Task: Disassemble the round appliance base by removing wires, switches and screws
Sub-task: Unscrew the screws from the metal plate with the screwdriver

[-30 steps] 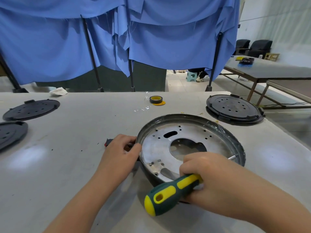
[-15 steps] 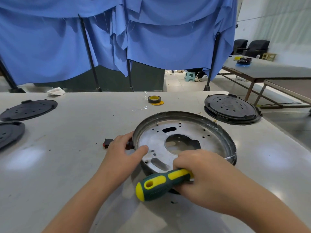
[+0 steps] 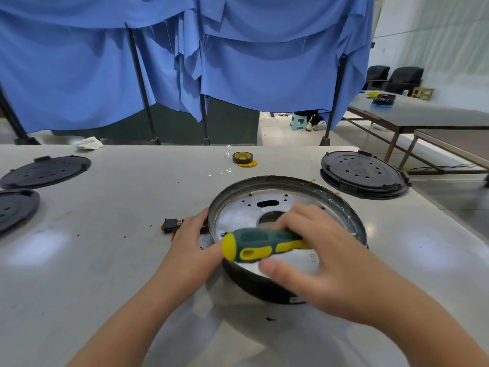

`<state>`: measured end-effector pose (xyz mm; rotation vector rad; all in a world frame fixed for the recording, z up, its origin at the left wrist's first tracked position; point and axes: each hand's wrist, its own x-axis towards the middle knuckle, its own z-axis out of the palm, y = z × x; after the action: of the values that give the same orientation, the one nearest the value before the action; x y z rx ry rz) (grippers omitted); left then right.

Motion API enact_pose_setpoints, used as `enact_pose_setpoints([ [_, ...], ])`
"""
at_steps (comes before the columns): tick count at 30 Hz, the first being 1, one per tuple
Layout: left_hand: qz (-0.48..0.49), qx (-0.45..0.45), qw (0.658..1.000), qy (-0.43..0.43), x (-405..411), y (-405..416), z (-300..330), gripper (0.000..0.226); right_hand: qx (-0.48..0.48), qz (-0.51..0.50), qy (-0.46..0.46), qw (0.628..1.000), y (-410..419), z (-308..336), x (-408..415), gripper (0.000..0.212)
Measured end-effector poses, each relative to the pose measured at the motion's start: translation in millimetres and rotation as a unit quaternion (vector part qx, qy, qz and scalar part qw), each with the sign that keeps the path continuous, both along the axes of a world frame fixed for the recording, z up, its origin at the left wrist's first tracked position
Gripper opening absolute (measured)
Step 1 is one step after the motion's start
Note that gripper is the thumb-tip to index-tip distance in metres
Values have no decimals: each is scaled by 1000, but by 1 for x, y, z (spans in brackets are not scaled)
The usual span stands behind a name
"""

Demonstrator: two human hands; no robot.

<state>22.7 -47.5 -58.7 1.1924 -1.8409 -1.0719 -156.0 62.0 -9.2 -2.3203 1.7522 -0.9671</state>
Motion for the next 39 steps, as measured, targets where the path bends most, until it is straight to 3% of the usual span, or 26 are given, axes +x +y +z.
enact_pose_setpoints([
  [3, 17, 12, 1000, -2, 1, -1, 0, 80, -25, -21, -56, 998, -4, 2, -8, 21],
  [5, 29, 11, 1000, 5, 2, -2, -2, 66, -55, -27, -123, 991, -6, 5, -13, 10],
  [7, 35, 2, 999, 26, 3, -3, -2, 45, -107, -33, -180, 977, -7, 8, -18, 11],
  [12, 38, -12, 998, 46, 7, -9, -3, 52, -214, -35, -328, 919, -5, 16, -24, 13],
  [16, 44, -24, 998, 40, 5, -6, -3, 58, -240, -48, -401, 883, -5, 18, -25, 11],
  [20, 48, -164, 985, 1, 3, 7, 2, 42, -203, -31, -470, 858, -5, 18, -25, 21],
  [27, -111, -312, 940, -80, -12, 35, 5, 20, -125, -79, -446, 882, -14, 10, -25, 32],
  [39, -121, -293, 943, -99, -11, 34, 3, 27, -95, -73, -485, 866, -20, 3, -27, 26],
])
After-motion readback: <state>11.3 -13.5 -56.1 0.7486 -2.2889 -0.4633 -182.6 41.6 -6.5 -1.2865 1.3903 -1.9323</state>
